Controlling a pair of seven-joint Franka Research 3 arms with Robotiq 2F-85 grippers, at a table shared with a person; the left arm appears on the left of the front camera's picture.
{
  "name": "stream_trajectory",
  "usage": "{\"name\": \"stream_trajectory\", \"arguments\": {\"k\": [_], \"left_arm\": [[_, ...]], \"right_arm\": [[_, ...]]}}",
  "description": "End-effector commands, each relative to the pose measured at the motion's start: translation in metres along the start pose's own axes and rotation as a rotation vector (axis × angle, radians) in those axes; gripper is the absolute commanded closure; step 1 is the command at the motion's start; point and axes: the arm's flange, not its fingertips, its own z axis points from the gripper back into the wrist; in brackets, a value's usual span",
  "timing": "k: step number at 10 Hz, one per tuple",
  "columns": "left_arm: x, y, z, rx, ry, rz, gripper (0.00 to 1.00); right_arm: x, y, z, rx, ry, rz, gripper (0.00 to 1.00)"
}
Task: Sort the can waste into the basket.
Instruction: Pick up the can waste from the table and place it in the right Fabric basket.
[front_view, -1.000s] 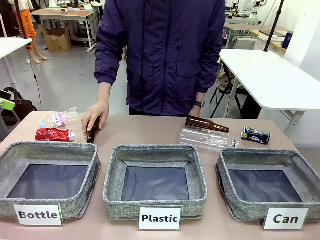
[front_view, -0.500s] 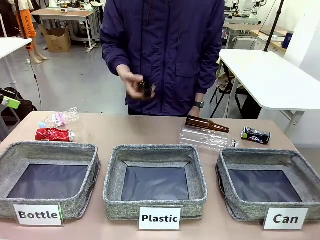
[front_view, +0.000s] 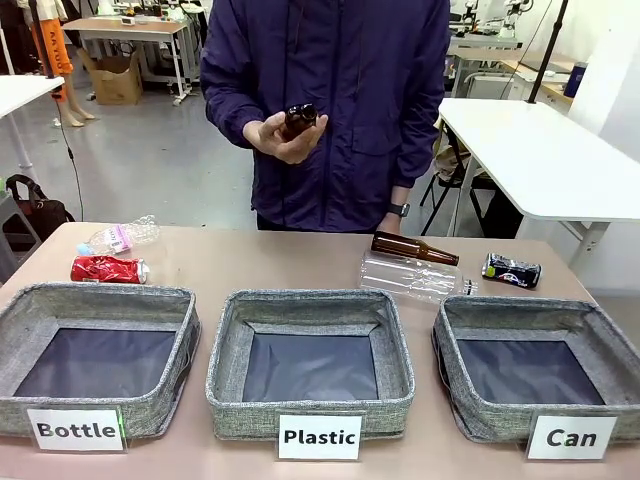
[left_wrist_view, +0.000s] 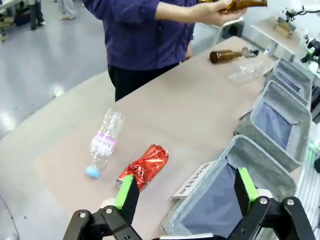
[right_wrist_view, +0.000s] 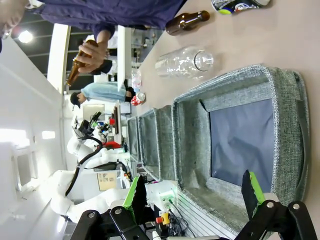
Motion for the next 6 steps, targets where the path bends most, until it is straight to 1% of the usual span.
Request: {"name": "stream_trajectory", "arguments": {"k": [1, 3, 4, 5, 6], "left_arm": [[0.005, -0.009, -0.014, 0.000, -0.032, -0.048, 0.00], [0.011, -0.013, -0.029, -0.017, -0.013, -0.063, 0.00], [0.013, -0.011, -0.026, -0.017, -0.012, -0.062, 0.00], [0.014, -0.004, -0.013, -0.020, -0.036, -0.047, 0.00], [0.011, 0.006, 0.010, 0.007, -0.054, -0.048, 0.00]], "right_arm": [[0.000, 0.002, 0.002, 0.011, -0.007, 0.014, 0.00], [0.000, 0.002, 0.002, 0.011, -0.007, 0.014, 0.00], [0.000, 0.002, 0.002, 0.011, -0.007, 0.014, 0.00], [0.000, 0.002, 0.002, 0.011, -0.007, 0.014, 0.00], [0.000, 0.002, 0.002, 0.011, -0.007, 0.014, 0.00]]}}
